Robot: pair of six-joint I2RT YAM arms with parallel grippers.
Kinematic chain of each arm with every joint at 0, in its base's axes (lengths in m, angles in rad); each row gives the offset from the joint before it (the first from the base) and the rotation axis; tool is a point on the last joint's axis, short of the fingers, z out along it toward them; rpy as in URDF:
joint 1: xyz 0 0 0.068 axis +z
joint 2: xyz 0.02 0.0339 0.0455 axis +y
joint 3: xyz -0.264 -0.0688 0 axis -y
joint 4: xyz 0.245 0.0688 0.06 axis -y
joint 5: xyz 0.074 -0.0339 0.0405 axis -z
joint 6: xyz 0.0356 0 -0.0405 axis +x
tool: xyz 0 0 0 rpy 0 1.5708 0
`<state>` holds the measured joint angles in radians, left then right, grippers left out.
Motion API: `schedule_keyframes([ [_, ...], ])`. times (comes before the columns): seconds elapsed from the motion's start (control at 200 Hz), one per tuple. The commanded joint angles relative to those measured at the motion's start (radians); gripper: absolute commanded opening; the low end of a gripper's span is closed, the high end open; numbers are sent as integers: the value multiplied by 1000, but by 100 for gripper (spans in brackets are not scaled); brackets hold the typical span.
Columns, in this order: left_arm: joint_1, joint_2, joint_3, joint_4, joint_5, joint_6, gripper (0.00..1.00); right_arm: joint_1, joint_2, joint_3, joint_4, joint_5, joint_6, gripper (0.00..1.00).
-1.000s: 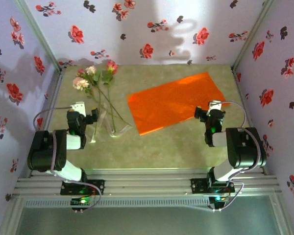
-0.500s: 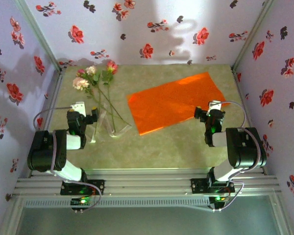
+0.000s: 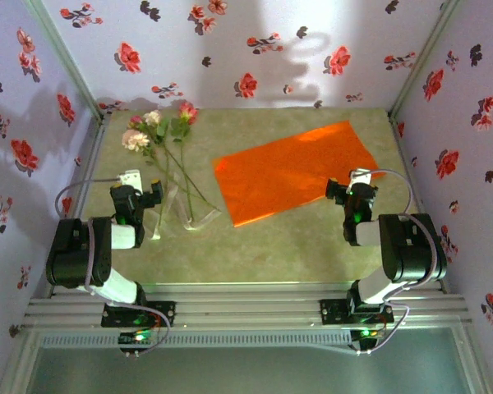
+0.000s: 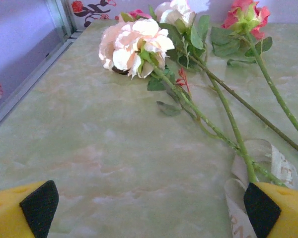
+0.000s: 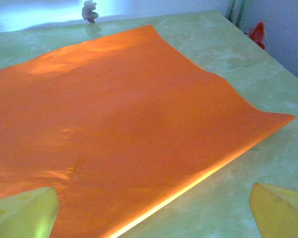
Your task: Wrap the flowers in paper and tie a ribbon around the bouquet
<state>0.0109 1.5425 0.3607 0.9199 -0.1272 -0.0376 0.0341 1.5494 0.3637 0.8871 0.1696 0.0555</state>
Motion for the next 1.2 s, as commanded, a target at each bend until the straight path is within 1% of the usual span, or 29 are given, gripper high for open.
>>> schedule_keyframes([
  [0.0,-20,-77,-28,23,-109,-16,100,40,-104,44,-120,167,7,99],
  [0.075,-72,-210,-29,-81,-231,-1,100,100,-238,145,-376,329,-4,99],
  [0.105,-99,-275,-13,-144,-277,32,100,121,-278,183,-425,384,-11,99],
  [0.175,-155,-410,50,-275,-364,12,100,158,-367,295,-498,439,17,99],
  [0.22,-178,-467,137,-427,-435,-111,100,167,-400,382,-574,468,113,99],
  [0.235,-181,-478,170,-507,-449,-168,100,165,-406,421,-614,474,160,99],
  [0.255,-178,-489,246,-657,-446,-263,100,158,-409,472,-684,483,269,99],
  [0.3,-170,-487,422,-1010,-390,-464,100,135,-412,592,-907,451,504,99],
  [0.32,-168,-475,489,-1128,-363,-554,100,129,-408,633,-1020,453,583,99],
  [0.34,-164,-463,543,-1218,-331,-638,100,124,-399,659,-1079,472,689,99],
  [0.35,-160,-454,562,-1235,-305,-664,100,117,-394,669,-1098,474,726,99],
  [0.365,-150,-441,578,-1235,-254,-687,100,105,-386,681,-1118,439,761,99],
  [0.41,-102,-397,595,-1182,-27,-737,100,55,-358,708,-1122,262,780,99],
  [0.43,-85,-370,603,-1165,55,-764,100,39,-344,727,-1132,200,784,99],
  [0.46,-78,-326,632,-1173,128,-795,100,34,-324,768,-1181,172,795,99],
  [0.49,-89,-286,677,-1206,165,-808,100,45,-303,813,-1265,171,812,95],
  [0.53,-122,-223,753,-1273,188,-799,100,65,-273,863,-1375,174,839,89],
  [0.565,-156,-160,810,-1308,209,-774,100,79,-248,891,-1444,171,851,86],
  [0.65,-248,-17,952,-1404,270,-688,96,92,-196,896,-1531,41,872,78],
  [0.685,-291,39,1006,-1442,273,-639,93,94,-177,877,-1544,-9,869,75],
  [0.725,-333,106,1068,-1485,274,-583,88,96,-152,857,-1550,-63,855,71],
  [0.785,-384,204,1156,-1543,267,-512,81,97,-105,850,-1595,-110,833,70],
  [0.855,-418,317,1243,-1593,248,-439,72,96,-42,866,-1630,-166,780,69],
  [0.95,-445,456,1359,-1657,186,-374,68,100,25,889,-1665,-186,722,69],
  [1.02,-459,534,1431,-1692,131,-340,69,96,54,886,-1673,-193,715,70],
  [1.08,-465,584,1474,-1703,90,-319,72,83,78,875,-1667,-222,723,70],
  [1.195,-473,642,1522,-1709,58,-274,76,65,128,860,-1637,-264,731,70],
])
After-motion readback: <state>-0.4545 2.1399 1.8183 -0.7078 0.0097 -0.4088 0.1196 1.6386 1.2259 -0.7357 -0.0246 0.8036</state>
